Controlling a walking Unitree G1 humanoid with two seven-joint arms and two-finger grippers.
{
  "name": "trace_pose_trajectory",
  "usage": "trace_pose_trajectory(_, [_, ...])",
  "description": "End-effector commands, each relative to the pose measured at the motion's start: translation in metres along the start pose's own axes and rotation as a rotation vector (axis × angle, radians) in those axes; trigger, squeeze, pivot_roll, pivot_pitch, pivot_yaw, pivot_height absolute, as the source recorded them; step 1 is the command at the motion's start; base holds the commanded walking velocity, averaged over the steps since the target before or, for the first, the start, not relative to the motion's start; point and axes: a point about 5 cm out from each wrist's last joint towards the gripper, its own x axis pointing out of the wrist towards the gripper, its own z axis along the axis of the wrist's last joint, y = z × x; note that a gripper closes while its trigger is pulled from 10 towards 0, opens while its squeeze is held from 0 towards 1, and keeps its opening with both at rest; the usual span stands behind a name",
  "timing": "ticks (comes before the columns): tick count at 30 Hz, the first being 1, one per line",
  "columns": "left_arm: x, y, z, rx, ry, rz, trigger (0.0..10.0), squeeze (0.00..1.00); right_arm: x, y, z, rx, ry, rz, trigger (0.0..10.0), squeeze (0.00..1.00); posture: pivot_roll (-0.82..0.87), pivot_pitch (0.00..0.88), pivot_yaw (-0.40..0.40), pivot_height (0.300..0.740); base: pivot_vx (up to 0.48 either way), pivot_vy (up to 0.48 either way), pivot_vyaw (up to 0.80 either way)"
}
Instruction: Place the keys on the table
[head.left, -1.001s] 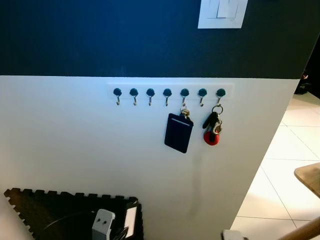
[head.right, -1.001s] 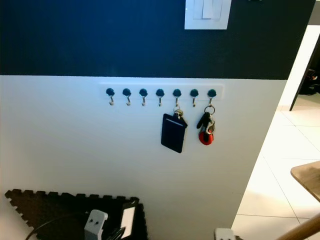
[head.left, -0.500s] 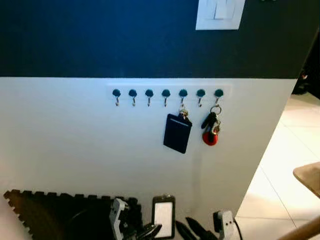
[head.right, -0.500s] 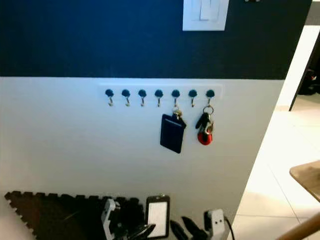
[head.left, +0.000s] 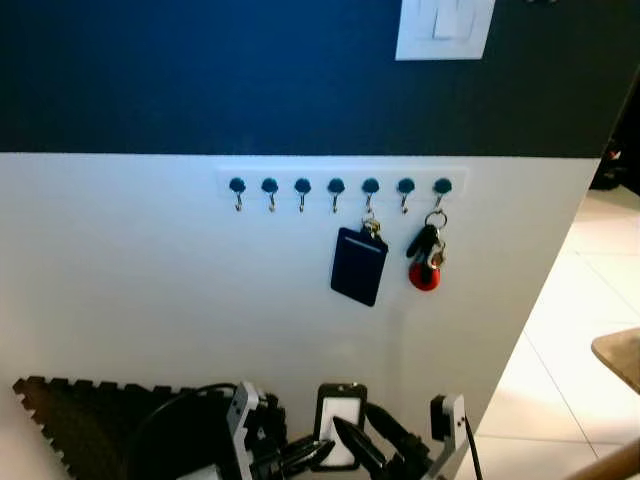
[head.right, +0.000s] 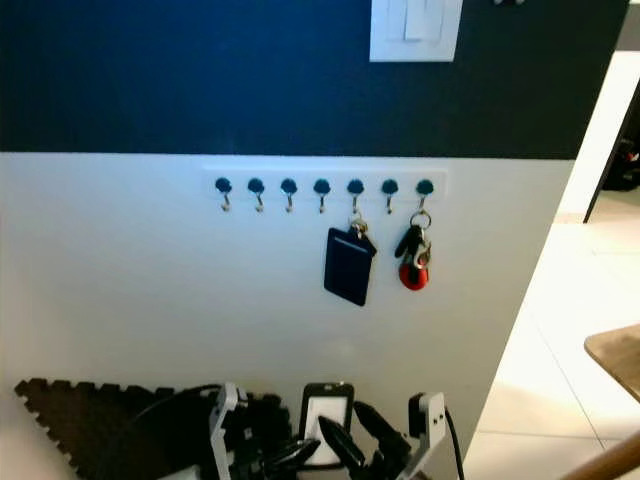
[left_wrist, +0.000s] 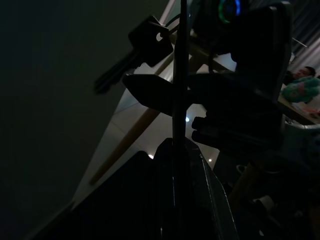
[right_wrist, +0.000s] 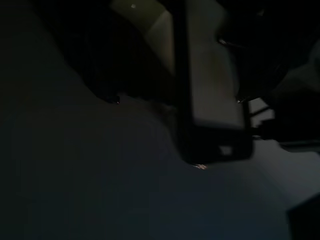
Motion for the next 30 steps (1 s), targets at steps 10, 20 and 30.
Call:
trace_pose_trajectory(10, [-0.009, -0.005, 0.004, -0.103, 0.001, -0.051, 10.0, 0.00, -0.007, 0.005, 0.001, 0.102, -0.004, 0.042, 10.0, 0.00, 0.01, 0.066, 0.016, 0.740, 0.000, 0.000, 0.00])
trace_pose_trajectory(20, [-0.017, -0.005, 0.009, -0.205, 0.028, -0.070, 10.0, 0.00, -0.015, 0.009, 0.006, 0.155, -0.010, 0.049, 1.8, 0.00, 0.00, 0.072, 0.019, 0.740, 0.000, 0.000, 0.00])
trace_pose_trajectory(30, [-0.017, -0.008, 0.009, -0.238, 0.042, -0.082, 10.0, 0.00, -0.015, 0.011, 0.009, 0.191, -0.029, 0.053, 0.0, 0.00, 0.00, 0.074, 0.018, 0.740, 0.000, 0.000, 0.00])
